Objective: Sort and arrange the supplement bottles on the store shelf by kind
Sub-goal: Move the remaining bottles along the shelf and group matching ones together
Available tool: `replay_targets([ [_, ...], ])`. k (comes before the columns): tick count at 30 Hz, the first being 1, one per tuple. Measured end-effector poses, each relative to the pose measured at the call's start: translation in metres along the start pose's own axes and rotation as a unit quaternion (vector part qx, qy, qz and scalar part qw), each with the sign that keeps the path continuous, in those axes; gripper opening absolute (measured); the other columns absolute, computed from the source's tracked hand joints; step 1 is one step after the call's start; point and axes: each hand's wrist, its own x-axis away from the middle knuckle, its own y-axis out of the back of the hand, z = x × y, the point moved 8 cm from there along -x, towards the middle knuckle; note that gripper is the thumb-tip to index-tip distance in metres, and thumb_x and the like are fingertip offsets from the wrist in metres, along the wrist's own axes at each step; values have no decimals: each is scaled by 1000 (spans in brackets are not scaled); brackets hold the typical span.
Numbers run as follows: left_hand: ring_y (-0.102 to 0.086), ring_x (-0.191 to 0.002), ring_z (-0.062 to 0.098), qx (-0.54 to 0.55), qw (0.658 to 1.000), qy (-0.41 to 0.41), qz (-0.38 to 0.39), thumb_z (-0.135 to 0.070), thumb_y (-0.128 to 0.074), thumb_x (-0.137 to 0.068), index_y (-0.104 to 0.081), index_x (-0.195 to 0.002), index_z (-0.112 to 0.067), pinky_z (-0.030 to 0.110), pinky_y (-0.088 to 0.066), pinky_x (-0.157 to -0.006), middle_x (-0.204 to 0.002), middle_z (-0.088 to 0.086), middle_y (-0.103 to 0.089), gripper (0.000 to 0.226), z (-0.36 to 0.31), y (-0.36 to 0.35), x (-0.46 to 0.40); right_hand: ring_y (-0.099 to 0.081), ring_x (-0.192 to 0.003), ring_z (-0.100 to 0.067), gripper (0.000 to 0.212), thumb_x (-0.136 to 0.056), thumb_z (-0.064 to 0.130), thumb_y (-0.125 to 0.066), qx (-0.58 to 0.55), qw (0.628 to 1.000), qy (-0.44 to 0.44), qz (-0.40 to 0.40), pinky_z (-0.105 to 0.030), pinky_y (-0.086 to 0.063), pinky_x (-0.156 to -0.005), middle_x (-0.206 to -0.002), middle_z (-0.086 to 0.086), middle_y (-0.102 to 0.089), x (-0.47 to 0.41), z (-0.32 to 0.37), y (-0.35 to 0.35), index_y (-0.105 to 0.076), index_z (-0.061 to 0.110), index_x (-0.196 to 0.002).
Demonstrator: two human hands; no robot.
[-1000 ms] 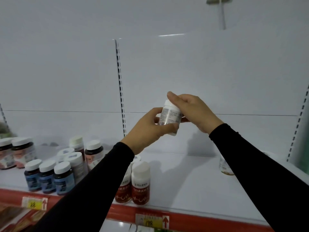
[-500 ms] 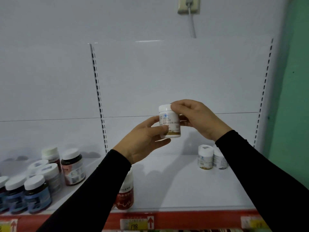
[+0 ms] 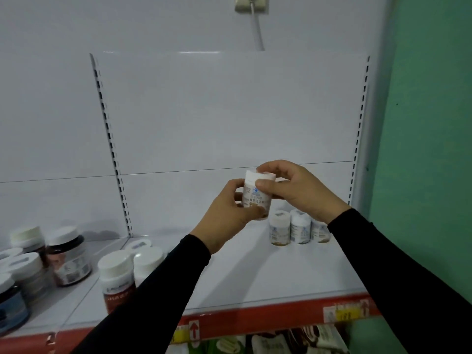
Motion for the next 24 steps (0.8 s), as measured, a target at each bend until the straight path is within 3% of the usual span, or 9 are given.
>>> replay_targets([
  [3,-70,-92,15,-58,998,9,4,-16,-80,-75,-52,-117,-25,37,-60,-80,-106,1,-69,52,24,-30,-2,-69,-98,-7,35,-73,39,-80,27,999,-32,-3,-34,-57,-84,-114,17,-68,22,-33,10,-67,40,-105],
  [5,-69,-94,18,-71,997,23,11,-18,-82,-73,-52,-116,-22,42,-59,-82,-106,1,-69,52,43,-50,-4,-69,-97,-9,37,-74,32,-81,22,998,-55,-7,-33,-58,-81,-111,18,-67,35,-58,15,-65,40,-106],
  [10,-65,-84,9,-116,992,42,-4,-25,-84,-71,-52,-114,-19,22,-54,-67,-100,-7,-66,53,79,-86,-13,-66,-99,-2,53,-76,27,-82,29,994,-92,-56,-21,-55,-80,-113,19,-60,60,-111,29,-53,35,-120],
  [14,-60,-77,10,-163,984,59,-33,-23,-80,-73,-52,-111,-12,17,-43,-58,-98,-1,-66,48,99,-101,-20,-67,-94,3,31,-78,34,-80,91,989,-101,-58,-15,-50,-79,-99,22,-71,71,-142,33,-64,38,-105],
  [17,-64,-87,18,-183,978,77,-55,-27,-80,-72,-53,-110,-12,24,-46,-65,-100,0,-67,49,108,-105,-24,-66,-92,8,24,-83,28,-76,83,992,-92,-22,-7,-47,-74,-95,30,-72,72,-151,26,-68,42,-100],
  [24,-64,-92,18,-230,967,90,-67,-34,-76,-73,-54,-106,-13,24,-43,-64,-100,-1,-66,45,113,-103,-29,-69,-92,-3,25,-82,24,-76,84,992,-96,-16,-22,-55,-78,-97,11,-76,62,-162,22,-70,24,-106],
])
